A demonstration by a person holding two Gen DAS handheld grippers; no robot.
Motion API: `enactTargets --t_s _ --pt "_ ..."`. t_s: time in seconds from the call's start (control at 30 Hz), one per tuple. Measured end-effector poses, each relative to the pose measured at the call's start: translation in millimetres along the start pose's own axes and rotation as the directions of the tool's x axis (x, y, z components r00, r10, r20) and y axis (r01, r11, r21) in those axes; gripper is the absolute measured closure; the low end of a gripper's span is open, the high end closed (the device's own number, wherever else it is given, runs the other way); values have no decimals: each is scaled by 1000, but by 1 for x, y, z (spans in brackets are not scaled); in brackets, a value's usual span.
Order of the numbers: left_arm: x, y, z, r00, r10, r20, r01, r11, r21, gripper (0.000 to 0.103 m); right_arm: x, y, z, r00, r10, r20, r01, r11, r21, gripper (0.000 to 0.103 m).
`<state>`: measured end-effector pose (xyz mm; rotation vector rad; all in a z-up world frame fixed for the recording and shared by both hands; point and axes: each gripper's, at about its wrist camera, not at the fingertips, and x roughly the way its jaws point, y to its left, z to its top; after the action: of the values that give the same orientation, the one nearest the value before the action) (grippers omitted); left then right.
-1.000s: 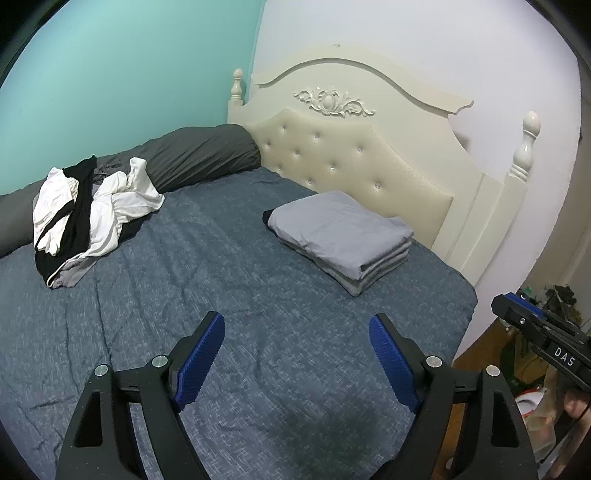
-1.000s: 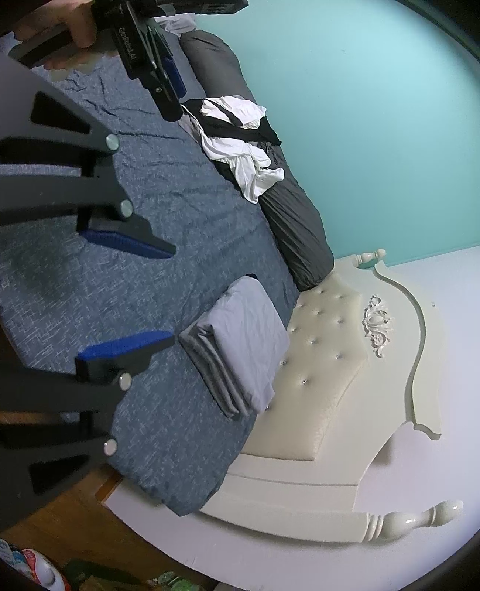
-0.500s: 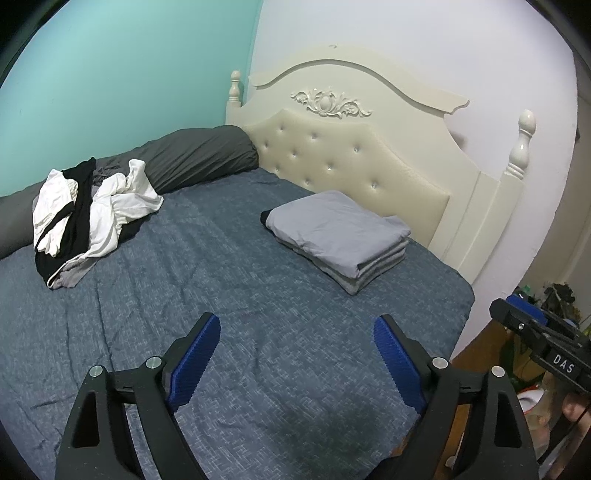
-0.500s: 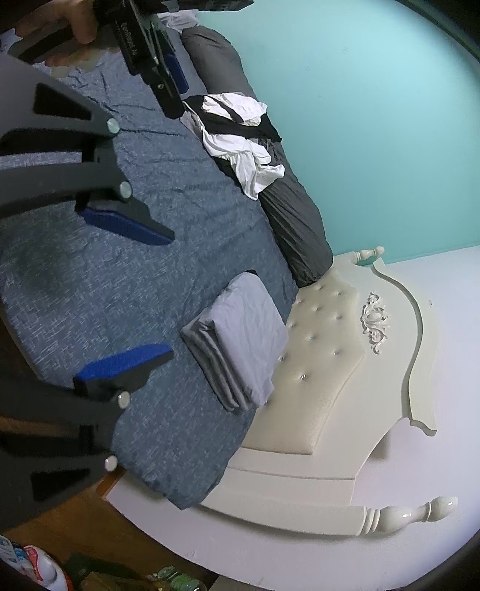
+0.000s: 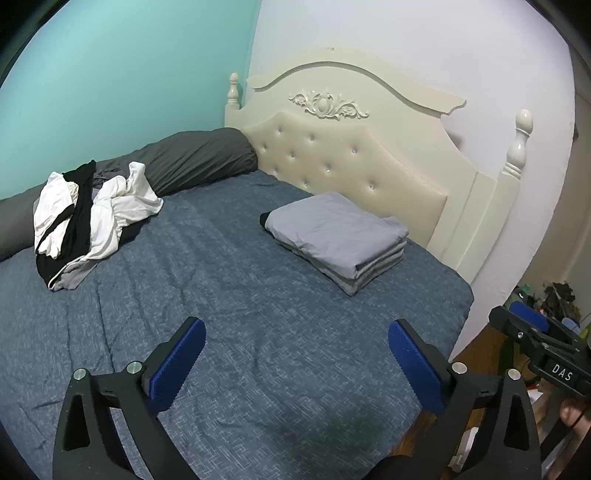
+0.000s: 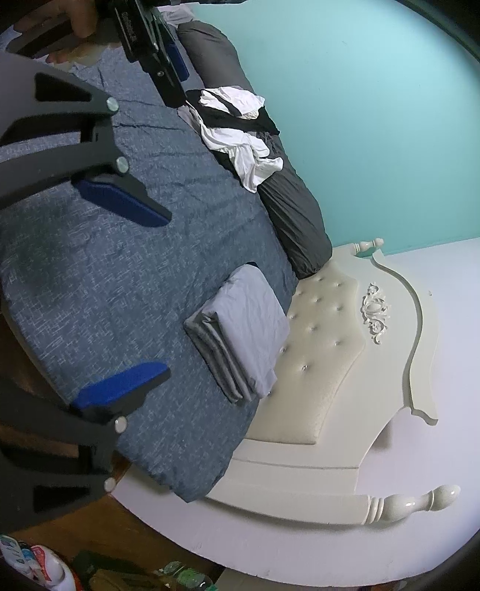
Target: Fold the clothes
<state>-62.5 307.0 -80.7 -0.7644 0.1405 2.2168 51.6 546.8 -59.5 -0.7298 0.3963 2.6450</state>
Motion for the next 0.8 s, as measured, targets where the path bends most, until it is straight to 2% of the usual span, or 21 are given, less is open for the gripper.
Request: enactTargets --t_s 0.4,0.8 --pt "-3 4 -2 1000 11 -11 -11 1000 -13 0 -9 2 0 1000 3 15 -3 1000 0 8" --pt "-8 6 -4 999 44 11 -44 999 -15 0 -13 7 -3 1000 -5 22 5 1000 -2 4"
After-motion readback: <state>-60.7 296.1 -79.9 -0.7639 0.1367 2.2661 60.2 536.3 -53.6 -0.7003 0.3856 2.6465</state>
